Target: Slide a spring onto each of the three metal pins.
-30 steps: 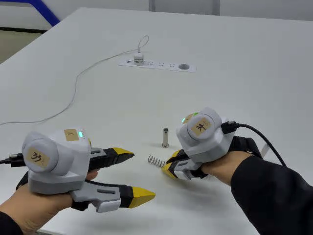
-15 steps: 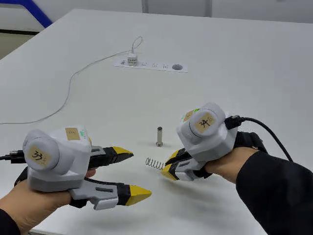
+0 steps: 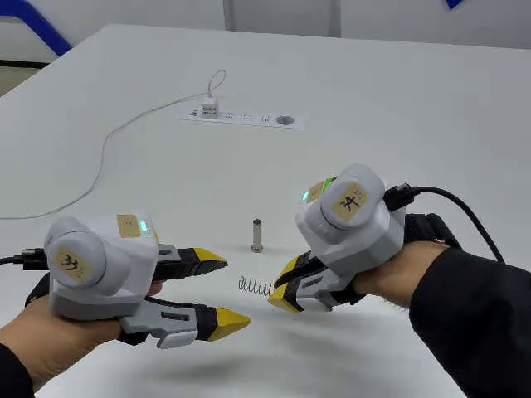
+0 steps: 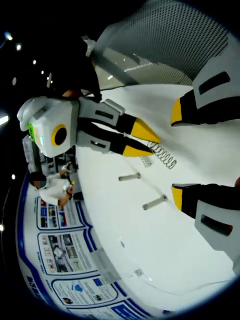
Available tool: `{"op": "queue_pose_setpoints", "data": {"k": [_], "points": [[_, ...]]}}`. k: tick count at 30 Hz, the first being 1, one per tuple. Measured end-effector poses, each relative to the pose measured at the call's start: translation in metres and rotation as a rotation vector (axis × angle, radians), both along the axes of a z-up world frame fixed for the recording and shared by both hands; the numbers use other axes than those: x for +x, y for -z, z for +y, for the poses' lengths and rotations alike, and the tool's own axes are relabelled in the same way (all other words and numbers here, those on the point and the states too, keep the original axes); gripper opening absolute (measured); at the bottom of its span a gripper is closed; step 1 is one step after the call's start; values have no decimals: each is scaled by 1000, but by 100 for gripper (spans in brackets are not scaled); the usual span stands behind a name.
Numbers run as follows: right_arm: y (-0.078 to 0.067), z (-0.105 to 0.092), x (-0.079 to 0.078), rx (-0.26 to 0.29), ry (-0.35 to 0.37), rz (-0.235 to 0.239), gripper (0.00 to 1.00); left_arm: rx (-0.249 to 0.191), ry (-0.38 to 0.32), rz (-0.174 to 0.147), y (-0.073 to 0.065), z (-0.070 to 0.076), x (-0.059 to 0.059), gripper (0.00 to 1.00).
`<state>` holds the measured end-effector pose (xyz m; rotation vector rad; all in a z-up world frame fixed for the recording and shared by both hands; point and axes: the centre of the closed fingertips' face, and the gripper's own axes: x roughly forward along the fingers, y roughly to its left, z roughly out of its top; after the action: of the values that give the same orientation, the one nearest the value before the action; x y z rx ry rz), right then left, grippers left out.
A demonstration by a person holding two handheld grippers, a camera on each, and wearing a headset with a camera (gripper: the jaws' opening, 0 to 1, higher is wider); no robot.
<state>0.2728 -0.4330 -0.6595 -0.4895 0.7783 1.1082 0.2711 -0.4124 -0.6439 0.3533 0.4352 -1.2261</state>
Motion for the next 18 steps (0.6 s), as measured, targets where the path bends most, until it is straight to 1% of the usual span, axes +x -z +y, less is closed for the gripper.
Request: {"op": "queue_pose_setpoints", "data": {"k": [3,9,14,15,16,18], "points": [[-3,1,-2,-5,-14,-4,11,16,23,-23,0,-1,1,43],[-8,3,-8,-13,-34,3,11,34,58,-51,-1,-2,1,35],[-8,3,-13,-27,-51,11,11,56,94,-75,1,-6,-3,29],[-8,3,-15,-31,-55,15,11,64,109,-90,3,-7,-4,26],[-7,3,-15,-36,-55,17,11,70,118,-95,4,-7,-5,24],[-7,2,-17,-43,-59,20,11,78,132,-98,5,-9,-8,21]]}}
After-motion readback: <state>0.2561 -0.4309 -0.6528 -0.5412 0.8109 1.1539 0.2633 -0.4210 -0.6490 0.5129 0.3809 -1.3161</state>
